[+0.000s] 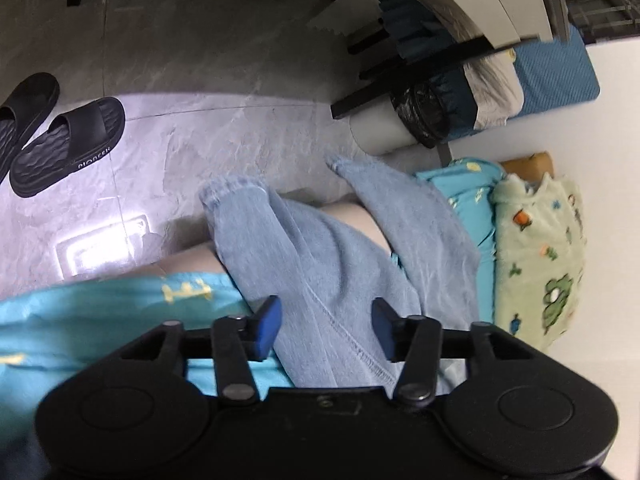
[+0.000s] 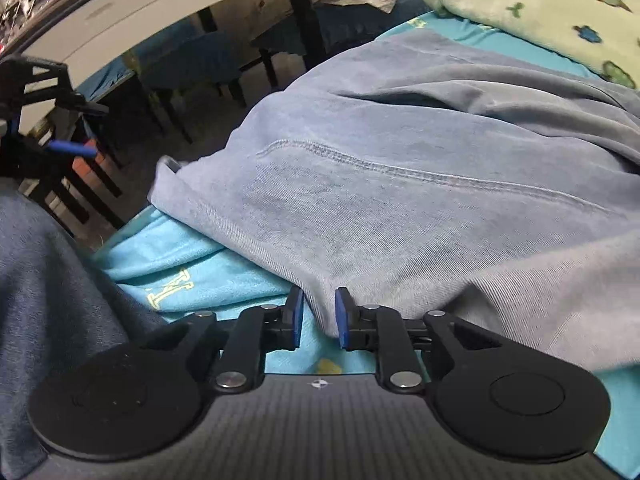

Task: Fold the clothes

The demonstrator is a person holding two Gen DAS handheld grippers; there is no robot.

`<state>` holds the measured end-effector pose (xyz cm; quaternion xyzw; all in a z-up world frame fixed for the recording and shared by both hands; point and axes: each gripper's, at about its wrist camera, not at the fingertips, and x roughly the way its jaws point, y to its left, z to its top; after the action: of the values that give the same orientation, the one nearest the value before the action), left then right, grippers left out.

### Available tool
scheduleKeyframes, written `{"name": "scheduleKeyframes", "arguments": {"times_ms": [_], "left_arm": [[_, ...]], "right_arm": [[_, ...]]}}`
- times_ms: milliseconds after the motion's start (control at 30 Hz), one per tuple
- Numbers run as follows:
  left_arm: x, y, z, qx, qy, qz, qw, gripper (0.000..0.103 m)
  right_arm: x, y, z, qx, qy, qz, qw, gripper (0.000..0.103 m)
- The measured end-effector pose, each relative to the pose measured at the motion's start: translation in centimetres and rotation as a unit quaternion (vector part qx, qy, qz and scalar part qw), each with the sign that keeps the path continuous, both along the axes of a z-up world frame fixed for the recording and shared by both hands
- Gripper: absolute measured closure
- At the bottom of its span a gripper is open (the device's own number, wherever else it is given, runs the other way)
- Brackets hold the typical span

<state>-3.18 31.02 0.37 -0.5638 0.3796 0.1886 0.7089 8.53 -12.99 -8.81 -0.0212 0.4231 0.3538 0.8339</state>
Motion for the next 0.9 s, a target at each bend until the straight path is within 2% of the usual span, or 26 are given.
{"name": "scheduleKeyframes", "arguments": {"times_ms": [67, 133, 233, 267, 400, 533, 633, 733, 900], "left_arm": [[-0.8, 1.8, -0.1, -0.014, -0.006, 0.005, 0.9999, 0.047], [-1.7, 3.0, -1.5, -0.032, -0.002, 0.019, 0.9993, 0.045], [-2.5, 5.4, -4.2, -0.064, 0.005, 0.027, 0.9976, 0.042], [-2.3, 5.9, -5.2, -0.077, 0.011, 0.024, 0.9967, 0.041], [-0.6, 7.3, -9.0, -0.129, 0.024, 0.01, 0.9913, 0.036], [1.8, 8.6, -11.4, -0.159, 0.038, 0.01, 0.9865, 0.032], [4.8, 8.2, -12.1, -0.152, 0.053, -0.014, 0.9868, 0.026], [8.6, 7.2, -12.1, -0.108, 0.088, -0.066, 0.9881, 0.025], [12.8, 5.5, -13.0, -0.048, 0.134, -0.126, 0.9817, 0.027]], "right_arm": [[-0.4, -0.6, 0.5, 0.008, -0.005, -0.017, 1.0, 0.081], [-0.7, -1.3, 1.1, 0.009, -0.016, -0.045, 0.999, 0.077], [-0.5, -2.9, 1.9, 0.039, -0.009, -0.087, 0.995, 0.068], [-0.3, -3.4, 2.1, 0.048, -0.004, -0.101, 0.994, 0.064], [0.0, -4.9, 2.8, 0.059, 0.003, -0.159, 0.985, 0.061], [-0.9, -6.6, 3.8, 0.068, -0.004, -0.218, 0.974, 0.057], [-2.0, -8.0, 4.0, 0.081, -0.007, -0.261, 0.962, 0.052], [-2.0, -8.5, 3.7, 0.074, -0.002, -0.293, 0.953, 0.052], [-1.0, -7.8, 2.9, 0.053, 0.005, -0.29, 0.956, 0.047]]}}
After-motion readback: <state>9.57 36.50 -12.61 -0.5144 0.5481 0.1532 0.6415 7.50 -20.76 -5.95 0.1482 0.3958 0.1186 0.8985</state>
